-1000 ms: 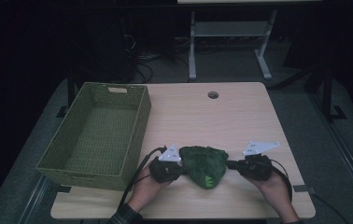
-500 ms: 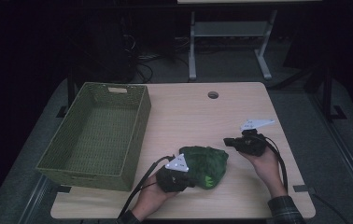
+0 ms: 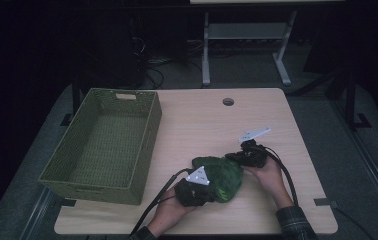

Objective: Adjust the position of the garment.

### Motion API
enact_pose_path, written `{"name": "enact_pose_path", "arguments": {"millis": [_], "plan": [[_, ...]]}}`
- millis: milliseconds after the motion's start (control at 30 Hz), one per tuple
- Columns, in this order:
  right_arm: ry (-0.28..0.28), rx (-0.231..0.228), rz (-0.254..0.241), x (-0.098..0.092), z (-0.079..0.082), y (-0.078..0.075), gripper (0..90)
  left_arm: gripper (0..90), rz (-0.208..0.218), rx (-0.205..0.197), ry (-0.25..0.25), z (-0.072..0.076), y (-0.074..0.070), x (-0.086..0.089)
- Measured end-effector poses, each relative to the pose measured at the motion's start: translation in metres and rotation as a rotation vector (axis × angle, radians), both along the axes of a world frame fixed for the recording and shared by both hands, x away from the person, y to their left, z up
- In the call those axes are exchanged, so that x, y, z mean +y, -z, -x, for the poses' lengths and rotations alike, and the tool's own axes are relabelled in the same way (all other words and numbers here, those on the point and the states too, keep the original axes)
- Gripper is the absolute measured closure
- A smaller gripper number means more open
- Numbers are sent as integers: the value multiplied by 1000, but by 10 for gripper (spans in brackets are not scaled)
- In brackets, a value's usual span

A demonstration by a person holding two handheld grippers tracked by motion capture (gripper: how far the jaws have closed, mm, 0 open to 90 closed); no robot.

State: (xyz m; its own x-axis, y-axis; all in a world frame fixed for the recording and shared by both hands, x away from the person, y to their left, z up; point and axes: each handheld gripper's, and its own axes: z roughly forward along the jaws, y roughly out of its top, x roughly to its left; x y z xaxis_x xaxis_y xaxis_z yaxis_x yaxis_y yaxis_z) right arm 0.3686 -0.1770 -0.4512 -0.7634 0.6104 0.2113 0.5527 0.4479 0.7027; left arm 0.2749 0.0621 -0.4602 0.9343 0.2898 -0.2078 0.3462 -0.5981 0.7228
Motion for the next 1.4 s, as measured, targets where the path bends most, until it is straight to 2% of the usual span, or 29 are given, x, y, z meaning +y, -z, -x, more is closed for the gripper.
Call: {"name": "enact_pose_path", "arguments": {"millis": [267,333,633,733,867,967,1067,1100,1167,1200,1233,1300,1400], "plan": [[-11,29,18,-8,8,3,898,890,-12,3,-36,-11,2,5],[-15,24,19,-10,9,3,899,891,-17,0,-41,-13,2,6],[-9,25,26,-26,31,3,898,892,-45,-26,-85,-33,2,13],[-5,28,31,-32,43,4,899,892,-61,-51,-91,-42,2,13],[-15,41,32,-34,52,6,898,892,-60,-65,-113,-50,4,13],[-20,36,30,-35,58,7,898,893,-67,-74,-116,-53,5,13],[-30,51,30,-34,65,8,898,892,-68,-83,-120,-56,7,13],[-26,38,31,-35,69,8,898,892,-77,-83,-110,-57,7,14],[-18,29,31,-36,71,8,896,889,-61,-78,-120,-55,8,15],[-5,19,28,-39,71,8,841,880,-63,-81,-114,-55,5,19],[-5,19,28,-39,71,8,841,873,-63,-81,-114,-55,5,19],[30,2,18,-45,73,7,768,845,-62,-70,-109,-55,4,23],[92,-33,25,-55,76,8,600,796,-54,-72,-116,-52,1,31]]}}
